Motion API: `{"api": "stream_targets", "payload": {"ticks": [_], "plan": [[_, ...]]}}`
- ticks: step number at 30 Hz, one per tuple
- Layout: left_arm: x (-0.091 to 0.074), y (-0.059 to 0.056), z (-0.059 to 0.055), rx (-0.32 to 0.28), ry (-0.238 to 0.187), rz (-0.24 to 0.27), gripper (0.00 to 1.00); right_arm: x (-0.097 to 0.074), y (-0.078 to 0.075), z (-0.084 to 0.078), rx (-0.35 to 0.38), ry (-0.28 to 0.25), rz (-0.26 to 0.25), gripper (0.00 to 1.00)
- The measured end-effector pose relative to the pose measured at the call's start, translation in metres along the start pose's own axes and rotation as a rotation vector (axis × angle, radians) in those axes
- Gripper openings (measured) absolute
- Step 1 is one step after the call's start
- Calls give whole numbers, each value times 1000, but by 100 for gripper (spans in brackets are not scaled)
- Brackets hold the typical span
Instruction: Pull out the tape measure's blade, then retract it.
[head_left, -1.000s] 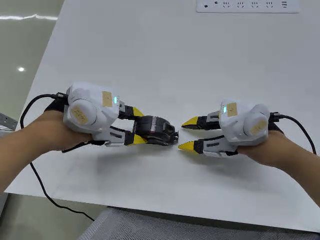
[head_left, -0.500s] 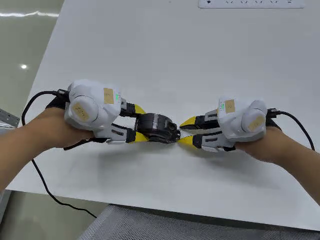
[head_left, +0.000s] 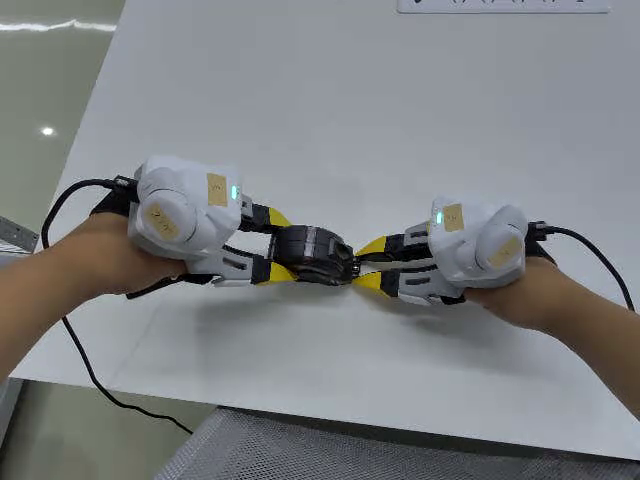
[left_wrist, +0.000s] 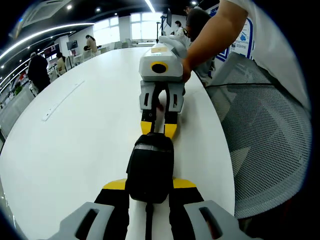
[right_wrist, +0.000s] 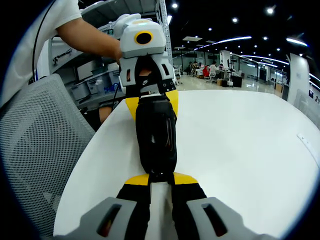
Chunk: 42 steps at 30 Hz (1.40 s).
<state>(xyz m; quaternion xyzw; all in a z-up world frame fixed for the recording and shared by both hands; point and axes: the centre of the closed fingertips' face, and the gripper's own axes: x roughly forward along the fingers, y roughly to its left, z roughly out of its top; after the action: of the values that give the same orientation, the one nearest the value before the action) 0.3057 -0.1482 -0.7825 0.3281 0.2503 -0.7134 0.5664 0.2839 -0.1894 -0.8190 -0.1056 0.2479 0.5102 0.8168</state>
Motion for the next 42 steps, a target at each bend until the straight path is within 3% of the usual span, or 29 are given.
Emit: {"api": "stream_targets", "payload": {"ticks": [20,26,42], "plan": [[-1,0,-1,21,2,0,26,-1,1,1,-40,39,19,10],[-3,1,-3,18,5,0,26,-7,1,5,-43,14,20,10],[-1,0,0,15,5,-9,26,-23,0,-2,-25,8,7,9]]}}
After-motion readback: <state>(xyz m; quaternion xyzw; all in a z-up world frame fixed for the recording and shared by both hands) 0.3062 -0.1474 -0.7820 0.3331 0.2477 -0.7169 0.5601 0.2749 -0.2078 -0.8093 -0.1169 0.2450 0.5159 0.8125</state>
